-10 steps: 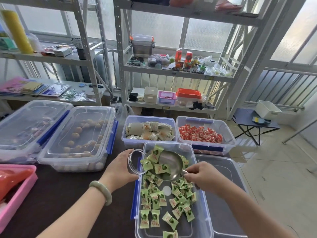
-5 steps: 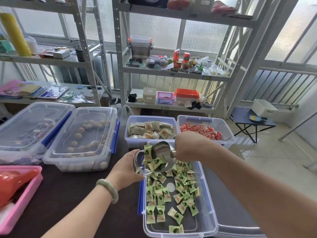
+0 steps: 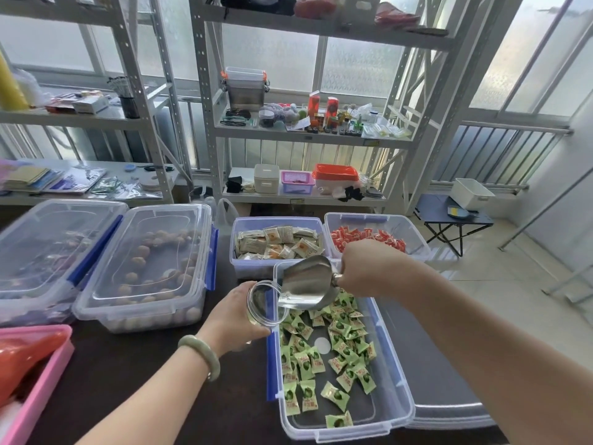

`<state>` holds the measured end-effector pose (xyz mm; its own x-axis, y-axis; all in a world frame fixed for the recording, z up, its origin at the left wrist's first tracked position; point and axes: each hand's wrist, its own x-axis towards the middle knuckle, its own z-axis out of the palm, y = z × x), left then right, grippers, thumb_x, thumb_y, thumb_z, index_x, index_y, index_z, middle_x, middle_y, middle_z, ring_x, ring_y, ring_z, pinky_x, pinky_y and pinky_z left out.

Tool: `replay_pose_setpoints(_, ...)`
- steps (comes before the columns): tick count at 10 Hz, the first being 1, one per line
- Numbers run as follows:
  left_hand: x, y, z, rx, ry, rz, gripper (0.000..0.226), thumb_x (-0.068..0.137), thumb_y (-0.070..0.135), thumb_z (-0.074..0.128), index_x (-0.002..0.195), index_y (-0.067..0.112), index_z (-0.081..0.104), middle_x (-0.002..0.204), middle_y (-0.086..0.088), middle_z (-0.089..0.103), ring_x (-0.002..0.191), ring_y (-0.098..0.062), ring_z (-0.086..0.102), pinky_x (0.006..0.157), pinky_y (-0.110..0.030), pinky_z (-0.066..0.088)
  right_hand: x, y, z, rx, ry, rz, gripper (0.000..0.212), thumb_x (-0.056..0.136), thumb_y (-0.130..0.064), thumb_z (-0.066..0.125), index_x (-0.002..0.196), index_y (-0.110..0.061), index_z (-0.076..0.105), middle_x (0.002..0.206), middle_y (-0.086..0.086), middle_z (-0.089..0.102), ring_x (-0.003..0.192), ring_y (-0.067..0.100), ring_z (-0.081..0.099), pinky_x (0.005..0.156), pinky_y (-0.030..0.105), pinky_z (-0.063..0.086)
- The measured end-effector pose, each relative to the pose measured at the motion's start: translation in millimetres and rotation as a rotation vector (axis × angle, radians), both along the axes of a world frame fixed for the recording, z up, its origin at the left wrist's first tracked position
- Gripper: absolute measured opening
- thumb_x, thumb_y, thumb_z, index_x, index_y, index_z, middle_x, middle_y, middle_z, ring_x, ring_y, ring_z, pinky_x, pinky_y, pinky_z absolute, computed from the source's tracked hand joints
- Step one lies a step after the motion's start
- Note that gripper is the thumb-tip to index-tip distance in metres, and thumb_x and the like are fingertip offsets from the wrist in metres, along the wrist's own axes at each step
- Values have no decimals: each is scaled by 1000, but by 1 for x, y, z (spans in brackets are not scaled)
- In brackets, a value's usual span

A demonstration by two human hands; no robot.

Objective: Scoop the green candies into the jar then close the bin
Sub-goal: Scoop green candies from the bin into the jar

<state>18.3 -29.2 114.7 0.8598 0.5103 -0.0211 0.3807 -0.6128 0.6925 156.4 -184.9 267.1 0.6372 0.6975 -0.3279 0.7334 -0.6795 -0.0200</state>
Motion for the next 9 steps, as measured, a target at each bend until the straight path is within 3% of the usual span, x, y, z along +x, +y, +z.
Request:
replay_pose_setpoints(2, -4, 0, 2, 36, 10, -32, 69, 60, 27, 82, 121, 22, 49, 106, 15, 51, 99, -5, 51, 86, -18, 37, 16, -35, -51, -36, 133, -260, 27, 84, -13, 52, 57, -12, 50, 58, 4, 56, 60, 22, 58, 57, 27, 49)
replay_pose_setpoints(3, -3, -2, 2, 47, 25, -39, 64, 61, 26, 82, 117, 22, 51, 99, 18, 50, 97, -5, 50, 84, -18, 36, 19, -49, -90, -41, 175, -340, 27, 83, -6, 45, 57, -10, 46, 55, 4, 52, 66, 25, 59, 53, 27, 45)
replay_pose_setpoints(4, -1, -3, 2, 55, 37, -40, 61, 61, 25, 82, 113, 27, 50, 91, 31, 43, 94, -2, 48, 85, -20, 40, 19, -58, -119, -26, 261, -443, 28, 85, -7, 45, 58, -13, 38, 65, 7, 54, 81, 31, 64, 55, 27, 44)
replay_pose_setpoints(5, 2, -3, 0, 58, 55, -8, 60, 62, 22, 81, 115, 22, 52, 91, 24, 46, 96, -4, 48, 81, -18, 34, 15, -63, -144, 43, 340, -498, 33, 87, -14, 48, 57, -18, 34, 102, 17, 65, 108, 32, 62, 74, 28, 44)
replay_pose_setpoints(6, 5, -2, -3, 52, 74, -5, 58, 62, 19, 80, 113, 17, 55, 92, 20, 49, 97, -7, 52, 80, -18, 34, 13, -62, -161, 44, 359, -524, 35, 89, -14, 46, 58, -18, 31, 120, 19, 63, 113, 32, 59, 78, 28, 42)
replay_pose_setpoints(7, 9, -1, -8, 44, 94, 1, 57, 60, 21, 80, 112, 17, 56, 104, 10, 56, 102, -11, 56, 84, -21, 41, 20, -57, -172, 105, 391, -556, 36, 91, -14, 46, 58, -18, 32, 120, 19, 63, 113, 32, 59, 75, 27, 39)
replay_pose_setpoints(9, 17, 2, -11, 20, 82, 14, 55, 60, 24, 79, 108, 28, 54, 96, 22, 53, 98, -6, 55, 87, -23, 46, 35, -41, -190, 162, 394, -556, 36, 90, -12, 45, 57, -20, 33, 117, 18, 65, 111, 31, 61, 73, 27, 41)
